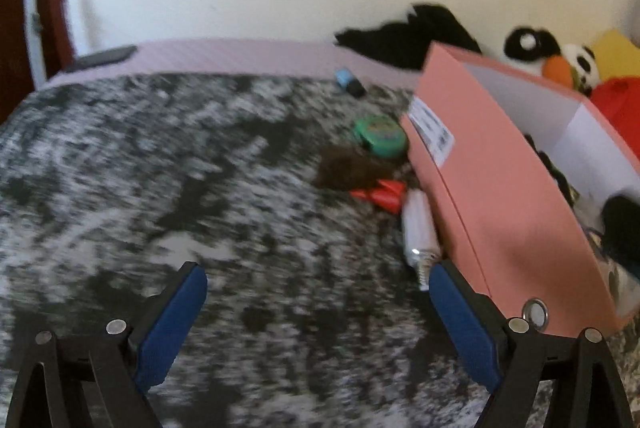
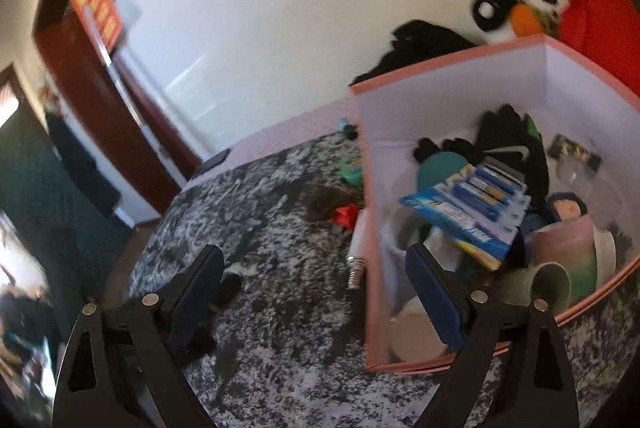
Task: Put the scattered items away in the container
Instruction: 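Grasp the white LED bulb with the left gripper while the right grasps the red cone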
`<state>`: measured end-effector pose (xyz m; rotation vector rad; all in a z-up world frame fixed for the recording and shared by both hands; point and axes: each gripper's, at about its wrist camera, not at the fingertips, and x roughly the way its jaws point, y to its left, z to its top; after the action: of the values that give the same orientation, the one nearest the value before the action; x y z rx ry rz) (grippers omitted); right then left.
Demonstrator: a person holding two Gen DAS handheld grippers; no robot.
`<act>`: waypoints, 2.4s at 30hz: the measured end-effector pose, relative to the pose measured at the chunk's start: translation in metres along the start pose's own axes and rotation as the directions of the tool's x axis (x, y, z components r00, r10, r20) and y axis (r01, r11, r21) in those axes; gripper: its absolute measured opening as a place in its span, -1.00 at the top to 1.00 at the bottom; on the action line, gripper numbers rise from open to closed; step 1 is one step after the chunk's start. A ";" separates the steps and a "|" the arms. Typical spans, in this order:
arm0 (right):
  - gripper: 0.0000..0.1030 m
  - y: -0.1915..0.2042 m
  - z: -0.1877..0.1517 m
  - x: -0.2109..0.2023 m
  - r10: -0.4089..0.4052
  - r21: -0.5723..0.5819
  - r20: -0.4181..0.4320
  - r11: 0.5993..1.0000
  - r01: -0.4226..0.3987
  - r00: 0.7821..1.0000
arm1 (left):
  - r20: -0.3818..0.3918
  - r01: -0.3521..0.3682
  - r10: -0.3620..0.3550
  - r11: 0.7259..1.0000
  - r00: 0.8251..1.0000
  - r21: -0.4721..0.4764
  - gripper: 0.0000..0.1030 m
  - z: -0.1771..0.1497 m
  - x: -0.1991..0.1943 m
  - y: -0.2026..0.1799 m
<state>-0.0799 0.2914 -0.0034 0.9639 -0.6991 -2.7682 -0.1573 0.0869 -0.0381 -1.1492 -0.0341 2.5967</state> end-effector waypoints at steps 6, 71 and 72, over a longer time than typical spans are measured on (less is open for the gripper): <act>-0.83 -0.027 0.013 -0.014 -0.009 0.066 0.037 0.998 0.007 0.999 | -0.060 0.019 -0.016 0.998 0.998 0.058 -0.82 -0.004 0.041 -0.036; -0.94 0.093 0.012 0.128 -0.328 -0.331 -0.015 0.893 0.305 0.945 | -0.213 -0.158 0.114 0.967 0.970 -0.200 0.28 -0.008 0.047 0.155; -0.94 0.098 0.013 0.147 -0.405 -0.371 0.003 0.848 0.377 0.914 | -0.205 -0.155 0.113 0.967 0.972 -0.202 0.28 -0.006 0.044 0.158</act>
<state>-0.2065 0.1713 -0.0302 1.2278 0.0486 -3.0153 -0.2220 -0.0524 -0.0962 -1.5252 -0.2101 2.6360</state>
